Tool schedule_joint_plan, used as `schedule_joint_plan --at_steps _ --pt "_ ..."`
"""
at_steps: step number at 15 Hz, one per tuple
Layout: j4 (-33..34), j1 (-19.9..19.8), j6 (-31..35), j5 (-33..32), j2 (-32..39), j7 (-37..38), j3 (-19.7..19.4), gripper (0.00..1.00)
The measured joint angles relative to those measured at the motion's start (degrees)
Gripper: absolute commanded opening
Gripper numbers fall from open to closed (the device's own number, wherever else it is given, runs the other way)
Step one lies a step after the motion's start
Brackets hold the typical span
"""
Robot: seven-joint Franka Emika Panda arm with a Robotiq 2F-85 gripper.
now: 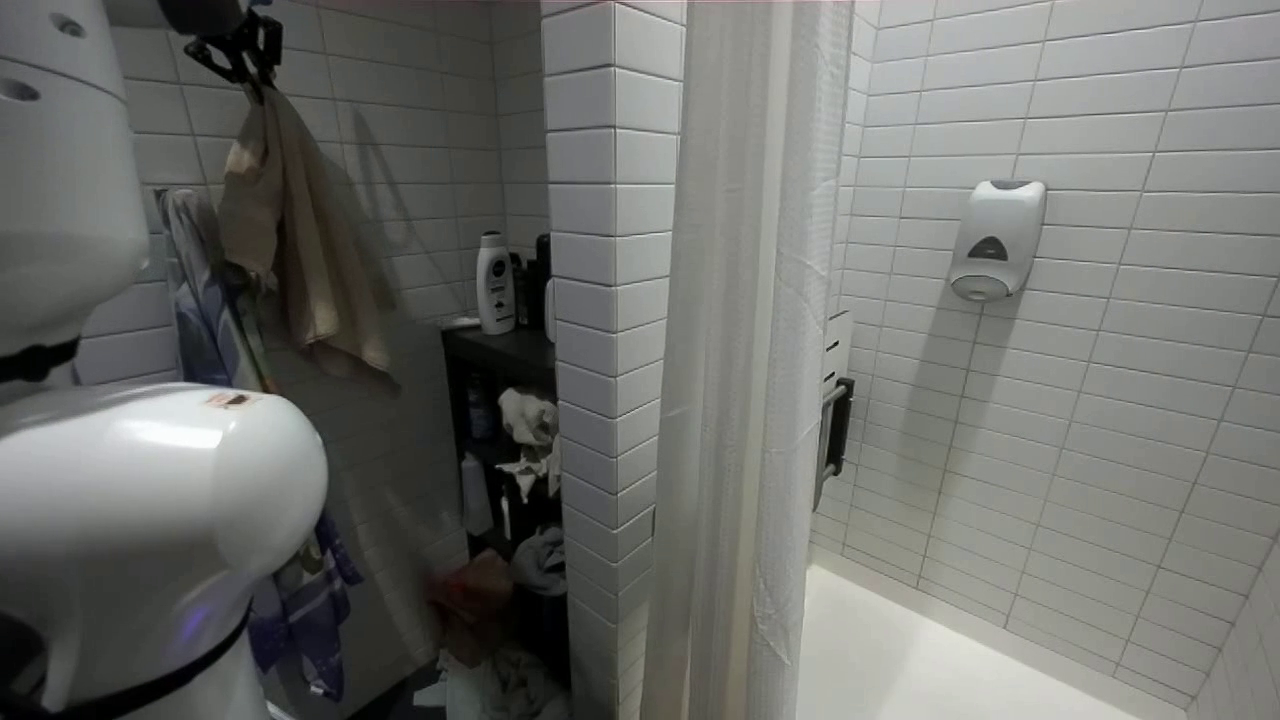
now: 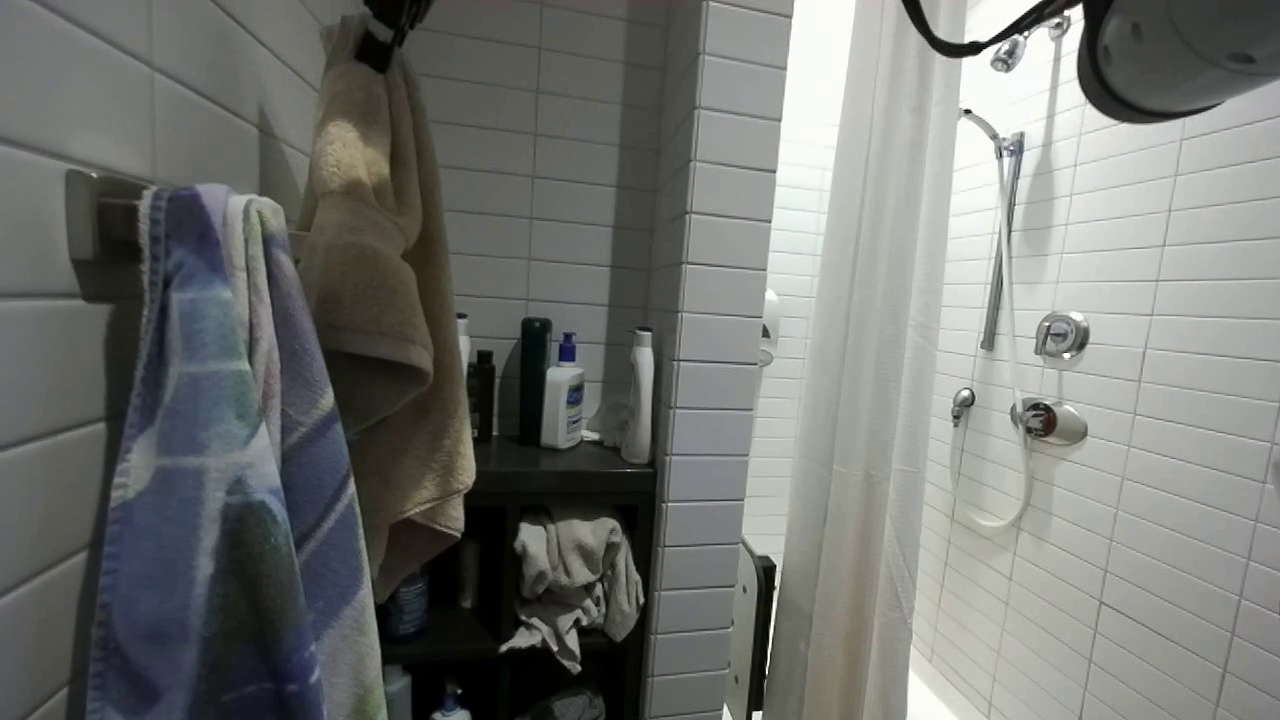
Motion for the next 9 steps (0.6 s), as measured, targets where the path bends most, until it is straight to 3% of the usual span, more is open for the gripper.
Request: schedule_joint_plan --at_steps 9 --pt "-7.5 -1.0 0.1 0.1 -5.5 4.3 -1.1 0.05"
